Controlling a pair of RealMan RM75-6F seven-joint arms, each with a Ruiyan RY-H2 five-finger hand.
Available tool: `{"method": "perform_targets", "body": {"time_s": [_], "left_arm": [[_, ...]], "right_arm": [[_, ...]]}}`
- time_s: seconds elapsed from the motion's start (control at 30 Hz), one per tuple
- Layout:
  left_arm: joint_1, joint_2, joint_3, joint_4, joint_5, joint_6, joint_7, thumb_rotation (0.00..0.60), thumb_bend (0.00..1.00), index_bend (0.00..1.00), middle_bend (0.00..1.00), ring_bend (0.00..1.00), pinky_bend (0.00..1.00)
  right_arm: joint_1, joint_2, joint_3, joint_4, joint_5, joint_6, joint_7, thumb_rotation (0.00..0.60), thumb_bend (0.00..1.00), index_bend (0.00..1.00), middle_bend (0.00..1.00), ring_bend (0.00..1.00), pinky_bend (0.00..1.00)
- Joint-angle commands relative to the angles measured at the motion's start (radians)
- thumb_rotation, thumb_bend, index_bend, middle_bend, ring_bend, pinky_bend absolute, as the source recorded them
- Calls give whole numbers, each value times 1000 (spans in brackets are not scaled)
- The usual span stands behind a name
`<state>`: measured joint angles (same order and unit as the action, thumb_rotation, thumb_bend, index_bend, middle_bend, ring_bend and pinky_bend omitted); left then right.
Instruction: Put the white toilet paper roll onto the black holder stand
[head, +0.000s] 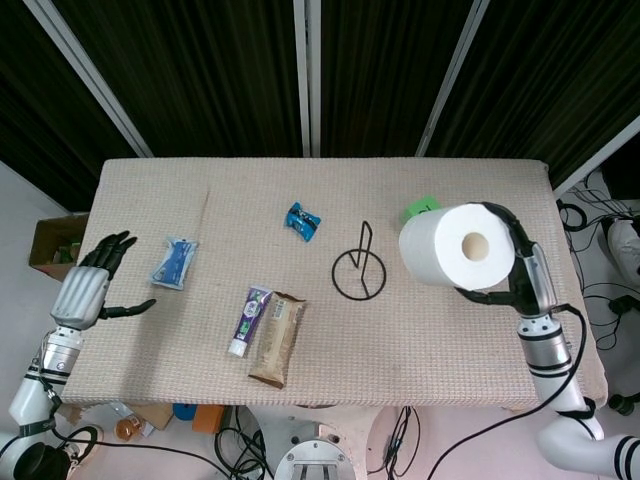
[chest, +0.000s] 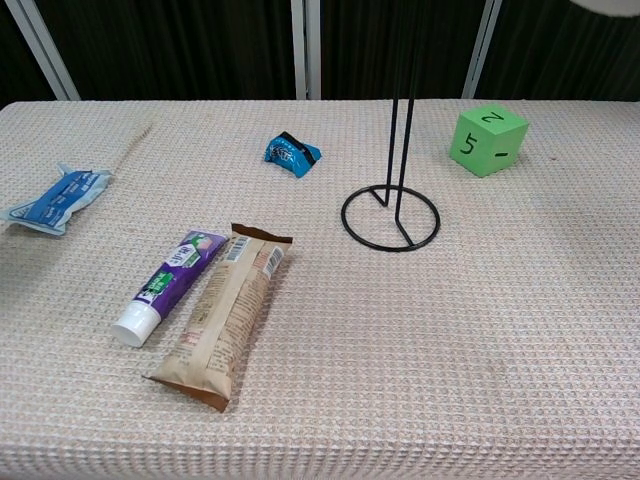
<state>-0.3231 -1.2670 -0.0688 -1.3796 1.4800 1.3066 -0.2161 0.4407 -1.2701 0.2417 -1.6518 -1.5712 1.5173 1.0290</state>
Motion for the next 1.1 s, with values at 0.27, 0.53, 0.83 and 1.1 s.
{"method": "perform_targets", "body": {"time_s": [0.27, 0.53, 0.83, 1.1], "left_arm": [[-3, 0, 0, 11, -4, -12, -16, 202, 0, 69, 21, 32, 209], [1, 3, 3, 23, -2, -13, -43, 200, 0, 69, 21, 32, 209], [-2, 6, 3, 22, 3, -15, -56, 198, 0, 69, 21, 32, 209], [-5, 3, 3, 30, 0, -25, -60, 196, 0, 69, 21, 32, 209]], "right_arm": [[181, 30, 164, -213, 277, -275, -264, 600, 103, 243, 277, 272, 350], [232, 42, 183, -268, 424, -410, -371, 600, 108, 237, 259, 266, 338], [246, 9, 192, -261, 449, -431, -414, 600, 109, 234, 251, 265, 337], [236, -1, 207, -242, 465, -427, -422, 600, 109, 233, 246, 265, 337]]}}
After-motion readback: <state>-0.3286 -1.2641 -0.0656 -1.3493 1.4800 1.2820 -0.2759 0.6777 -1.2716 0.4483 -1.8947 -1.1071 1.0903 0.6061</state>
